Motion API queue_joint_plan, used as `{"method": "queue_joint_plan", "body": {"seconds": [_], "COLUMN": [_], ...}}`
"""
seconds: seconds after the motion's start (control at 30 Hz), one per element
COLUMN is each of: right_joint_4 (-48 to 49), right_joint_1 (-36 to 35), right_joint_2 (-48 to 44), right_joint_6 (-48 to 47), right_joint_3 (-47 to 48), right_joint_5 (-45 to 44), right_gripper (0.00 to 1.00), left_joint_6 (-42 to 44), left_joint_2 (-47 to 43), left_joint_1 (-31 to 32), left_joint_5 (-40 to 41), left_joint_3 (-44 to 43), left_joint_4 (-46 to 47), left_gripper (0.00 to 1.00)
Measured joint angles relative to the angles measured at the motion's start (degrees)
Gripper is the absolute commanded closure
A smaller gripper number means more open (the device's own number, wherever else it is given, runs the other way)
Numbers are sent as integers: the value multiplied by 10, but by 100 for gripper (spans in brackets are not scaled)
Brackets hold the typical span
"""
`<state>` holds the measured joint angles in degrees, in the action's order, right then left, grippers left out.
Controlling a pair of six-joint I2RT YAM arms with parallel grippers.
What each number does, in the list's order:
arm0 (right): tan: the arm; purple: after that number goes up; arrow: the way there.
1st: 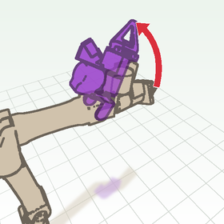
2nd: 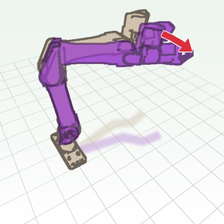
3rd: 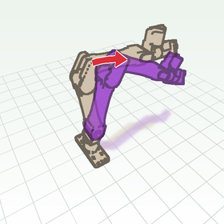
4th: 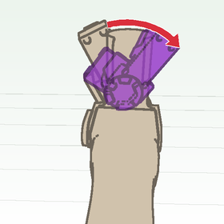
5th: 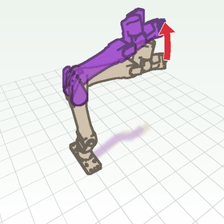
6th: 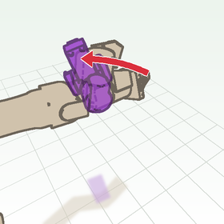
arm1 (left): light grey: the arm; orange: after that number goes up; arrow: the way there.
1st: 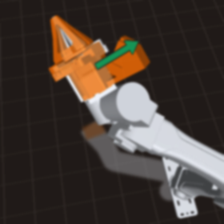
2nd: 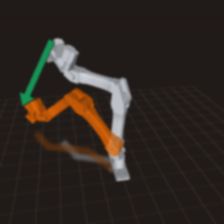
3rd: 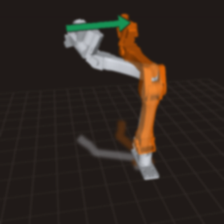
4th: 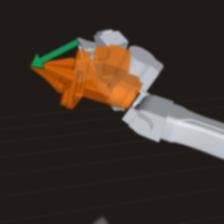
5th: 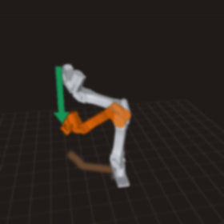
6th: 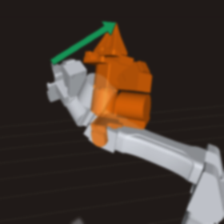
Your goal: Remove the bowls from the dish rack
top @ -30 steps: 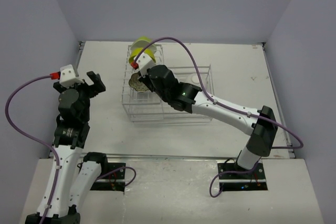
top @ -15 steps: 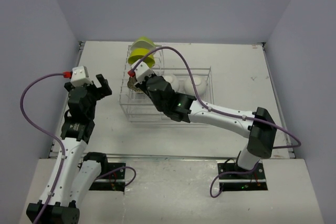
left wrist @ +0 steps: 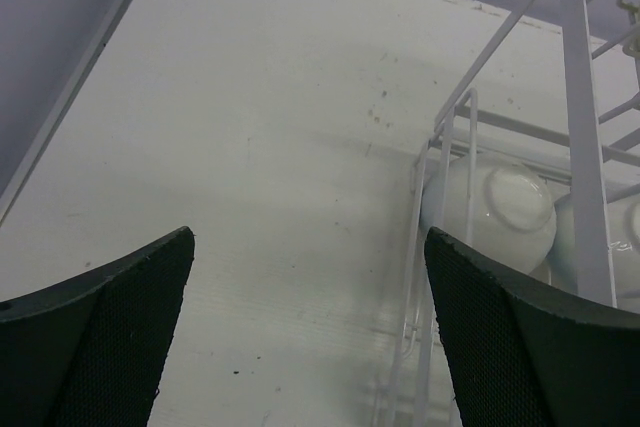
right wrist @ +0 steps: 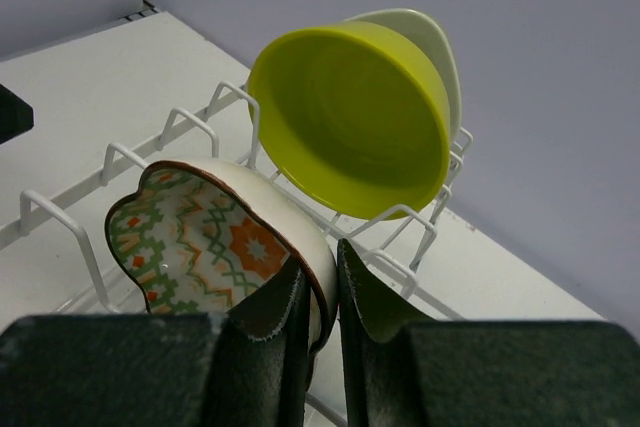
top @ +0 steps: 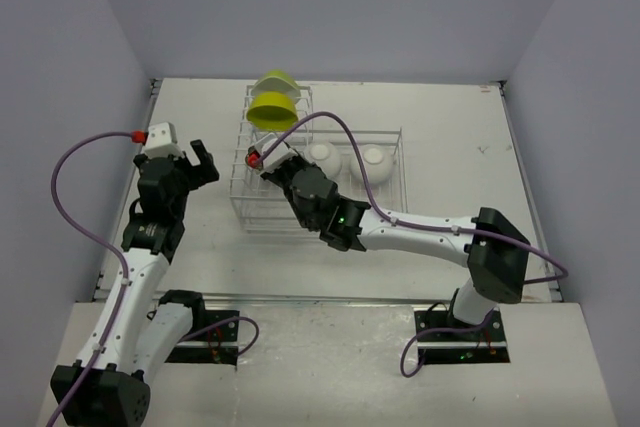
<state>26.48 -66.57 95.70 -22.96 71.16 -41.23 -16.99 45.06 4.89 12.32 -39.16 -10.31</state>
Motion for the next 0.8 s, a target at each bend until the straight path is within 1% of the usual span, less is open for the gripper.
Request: {"method": "queue_joint_plan", "body": {"seconds": [0.13,0.27,0.4,0.6,0.8], "right_joint_4": [48,88,116,133,178], "right_joint_1": [-2,-2,-2,-2,-6], "right_joint_2": [-4,-14,-21,-21,-12], "right_joint_6": [-31,-59,-87,-122,-179], "right_joint_3": [-22,-49,-67,-73,-83], "right_joint_5": [9,37,58,65,61], "right_gripper": [100,100,100,100,100], "left_joint_6": [-4,-7,-10,-10,-10], "left_joint_2": [8,25,32,37,40], "left_joint_1": [0,0,0,0,0], "left_joint_5": [-5,-14,-17,-17,-17], "left_joint_3": [0,0,0,-3,-3], "left_joint_4": [5,5,5,7,10], "left_gripper": [5,6,6,5,5]}}
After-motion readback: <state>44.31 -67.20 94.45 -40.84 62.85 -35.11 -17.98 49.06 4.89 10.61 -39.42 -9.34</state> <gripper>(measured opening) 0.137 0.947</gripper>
